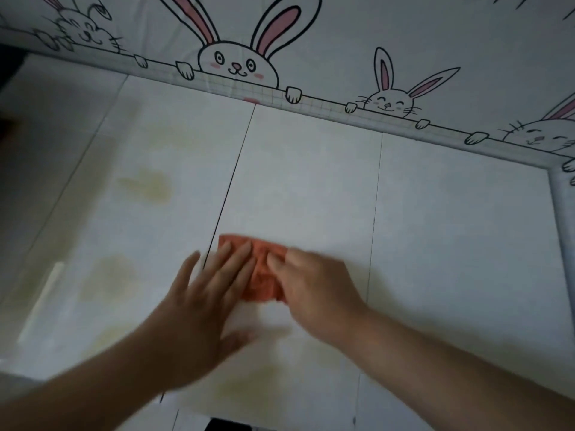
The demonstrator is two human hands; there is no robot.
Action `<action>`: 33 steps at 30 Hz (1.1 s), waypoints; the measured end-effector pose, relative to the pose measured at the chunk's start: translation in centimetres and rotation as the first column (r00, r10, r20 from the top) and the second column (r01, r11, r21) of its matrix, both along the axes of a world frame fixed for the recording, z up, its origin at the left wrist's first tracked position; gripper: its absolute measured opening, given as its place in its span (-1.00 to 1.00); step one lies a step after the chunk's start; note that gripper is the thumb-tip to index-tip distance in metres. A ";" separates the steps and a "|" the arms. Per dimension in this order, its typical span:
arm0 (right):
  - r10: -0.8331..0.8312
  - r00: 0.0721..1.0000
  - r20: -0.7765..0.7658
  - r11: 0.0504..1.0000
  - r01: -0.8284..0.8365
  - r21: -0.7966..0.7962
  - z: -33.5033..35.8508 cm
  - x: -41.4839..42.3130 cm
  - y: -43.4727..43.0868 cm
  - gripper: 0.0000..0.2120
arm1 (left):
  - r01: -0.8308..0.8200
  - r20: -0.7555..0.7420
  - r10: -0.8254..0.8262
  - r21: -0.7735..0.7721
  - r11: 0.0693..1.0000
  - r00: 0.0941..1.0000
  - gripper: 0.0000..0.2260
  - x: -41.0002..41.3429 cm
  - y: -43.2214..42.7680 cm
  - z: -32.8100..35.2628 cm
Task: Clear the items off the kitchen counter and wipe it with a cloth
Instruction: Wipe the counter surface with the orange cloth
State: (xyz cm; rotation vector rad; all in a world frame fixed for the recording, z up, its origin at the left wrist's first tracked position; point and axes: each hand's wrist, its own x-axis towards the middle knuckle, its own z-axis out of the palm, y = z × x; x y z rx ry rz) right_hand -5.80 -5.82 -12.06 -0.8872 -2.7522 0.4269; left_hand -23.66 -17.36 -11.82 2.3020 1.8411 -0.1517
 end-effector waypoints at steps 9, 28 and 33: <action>0.043 0.994 0.101 0.999 -0.045 0.016 0.9 -2.2 3.1 -0.77 | 0.010 -0.058 -0.011 -0.022 1.000 0.998 -0.38 -2.7 3.4 -0.2; -0.167 0.970 0.177 0.978 0.141 0.152 0.7 -10.2 14.9 -0.81 | -0.218 -0.118 0.208 -0.078 0.973 0.971 -0.37 -6.5 17.3 0.3; 0.009 0.996 0.094 0.994 -0.019 0.108 0.9 -6.7 4.9 -0.73 | -0.110 -0.073 0.113 0.034 0.993 0.991 -0.36 -5.1 5.8 -0.3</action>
